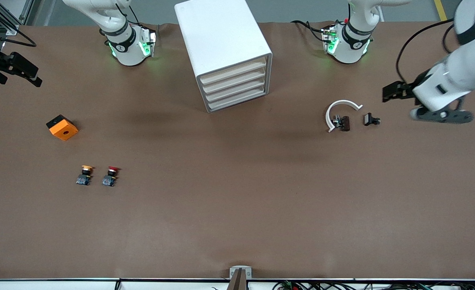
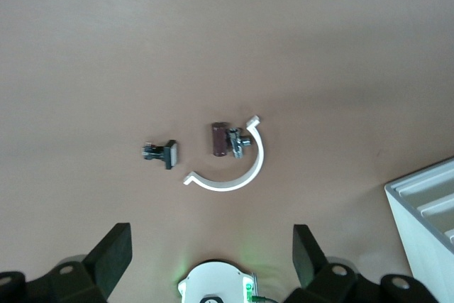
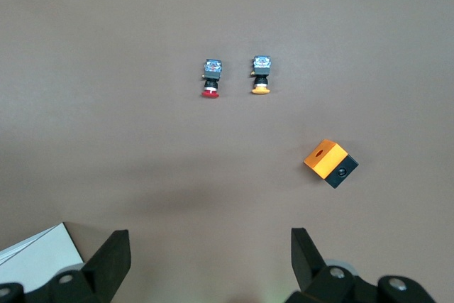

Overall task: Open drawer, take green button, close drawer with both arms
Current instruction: 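Reach the left gripper to the white cabinet's drawer handle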

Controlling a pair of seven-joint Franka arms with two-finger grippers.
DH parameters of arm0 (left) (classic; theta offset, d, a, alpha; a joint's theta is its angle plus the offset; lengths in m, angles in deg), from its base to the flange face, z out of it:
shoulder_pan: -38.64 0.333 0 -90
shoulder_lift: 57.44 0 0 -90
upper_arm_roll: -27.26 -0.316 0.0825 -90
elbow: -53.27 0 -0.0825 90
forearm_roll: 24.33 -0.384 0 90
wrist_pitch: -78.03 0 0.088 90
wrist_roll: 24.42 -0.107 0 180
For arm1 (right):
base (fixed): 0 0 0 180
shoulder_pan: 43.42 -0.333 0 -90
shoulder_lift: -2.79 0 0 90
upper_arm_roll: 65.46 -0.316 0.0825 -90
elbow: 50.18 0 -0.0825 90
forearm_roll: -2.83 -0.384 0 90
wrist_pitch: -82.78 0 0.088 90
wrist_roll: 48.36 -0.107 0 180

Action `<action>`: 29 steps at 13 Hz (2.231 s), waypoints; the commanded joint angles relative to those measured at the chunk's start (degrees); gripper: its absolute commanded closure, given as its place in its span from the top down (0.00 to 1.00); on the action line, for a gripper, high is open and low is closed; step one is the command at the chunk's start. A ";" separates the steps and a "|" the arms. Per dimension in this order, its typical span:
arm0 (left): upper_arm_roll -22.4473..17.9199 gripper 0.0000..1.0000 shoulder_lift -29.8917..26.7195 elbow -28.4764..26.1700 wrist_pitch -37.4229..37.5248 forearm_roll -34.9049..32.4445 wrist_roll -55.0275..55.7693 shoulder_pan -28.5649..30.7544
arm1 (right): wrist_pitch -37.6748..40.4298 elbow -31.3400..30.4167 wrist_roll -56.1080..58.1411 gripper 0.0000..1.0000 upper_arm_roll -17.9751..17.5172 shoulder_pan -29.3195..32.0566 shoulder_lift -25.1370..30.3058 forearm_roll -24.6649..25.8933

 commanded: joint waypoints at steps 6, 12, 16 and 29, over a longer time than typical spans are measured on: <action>7.52 1.00 13.74 0.61 -6.54 -0.43 4.49 -0.75 | 0.17 -1.86 0.66 1.00 0.04 0.12 1.97 -1.02; 7.89 1.00 23.06 1.06 -14.99 -1.40 25.37 -9.00 | 0.35 -1.86 0.75 1.00 0.04 0.21 1.97 -1.56; 8.07 1.00 28.16 4.64 -15.08 -1.49 48.12 -11.99 | 0.17 -1.86 0.84 1.00 -0.04 0.12 1.97 -1.56; 8.42 1.00 42.67 14.33 -14.21 20.39 92.89 -13.76 | 0.35 -1.86 0.84 1.00 0.04 0.29 1.88 -1.47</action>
